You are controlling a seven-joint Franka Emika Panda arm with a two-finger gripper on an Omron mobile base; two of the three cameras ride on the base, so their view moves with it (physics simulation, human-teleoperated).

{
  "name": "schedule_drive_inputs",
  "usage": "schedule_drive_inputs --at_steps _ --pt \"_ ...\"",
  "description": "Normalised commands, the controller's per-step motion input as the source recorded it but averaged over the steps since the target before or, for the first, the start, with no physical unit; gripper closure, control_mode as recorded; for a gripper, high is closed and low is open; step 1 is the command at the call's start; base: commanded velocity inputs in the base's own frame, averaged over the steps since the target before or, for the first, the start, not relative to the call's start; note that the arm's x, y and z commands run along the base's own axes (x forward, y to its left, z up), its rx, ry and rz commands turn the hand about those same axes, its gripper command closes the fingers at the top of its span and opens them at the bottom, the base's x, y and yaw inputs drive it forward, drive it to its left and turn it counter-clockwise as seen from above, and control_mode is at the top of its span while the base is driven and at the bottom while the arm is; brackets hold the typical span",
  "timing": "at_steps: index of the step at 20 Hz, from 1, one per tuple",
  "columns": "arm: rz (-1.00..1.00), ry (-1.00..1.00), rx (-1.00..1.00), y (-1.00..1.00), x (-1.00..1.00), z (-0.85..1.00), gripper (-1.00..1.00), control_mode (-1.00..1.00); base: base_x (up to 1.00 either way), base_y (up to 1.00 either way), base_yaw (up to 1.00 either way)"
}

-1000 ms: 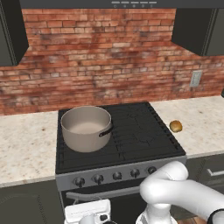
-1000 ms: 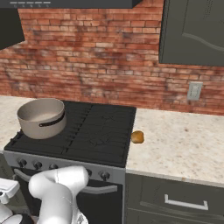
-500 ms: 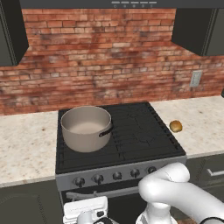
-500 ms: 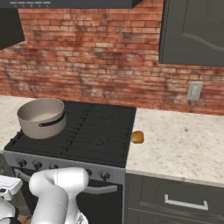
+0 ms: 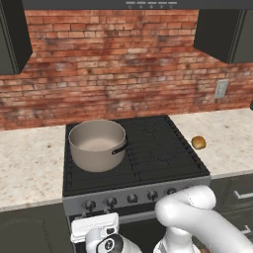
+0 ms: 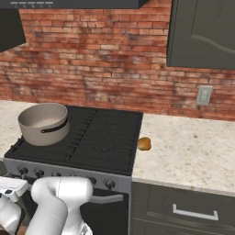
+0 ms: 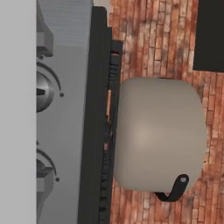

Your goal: Turn on the burner for the pot on the stove. Wait thirty seconds for the pot to heat up. Then add the potato to the pot.

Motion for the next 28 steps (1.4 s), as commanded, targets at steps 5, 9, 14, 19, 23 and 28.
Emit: schedule_drive_inputs --at_steps 5,9,14,19,23,28 --pt "0.0 0.0 0.0 0.0 0.39 -0.21 -1.0 -1.0 0.0 0.0 0.0" --pt "0.0 0.0 0.0 0.07 0.27 -0.3 -1.0 -1.0 0.0 0.0 0.0" --pt "0.0 -0.01 0.0 0.22 0.22 -0.32 -1.0 -1.0 0.0 0.0 0.0" --pt "0.0 -0.07 0.03 0.21 0.33 -0.21 -1.0 -1.0 0.0 0.0 0.0" --pt "0.0 -0.09 0.01 0.02 0.52 -0.06 -1.0 -1.0 0.0 0.0 0.0" --pt "0.0 -0.04 0.02 0.0 0.55 -0.06 1.0 -1.0 0.0 0.0 0.0"
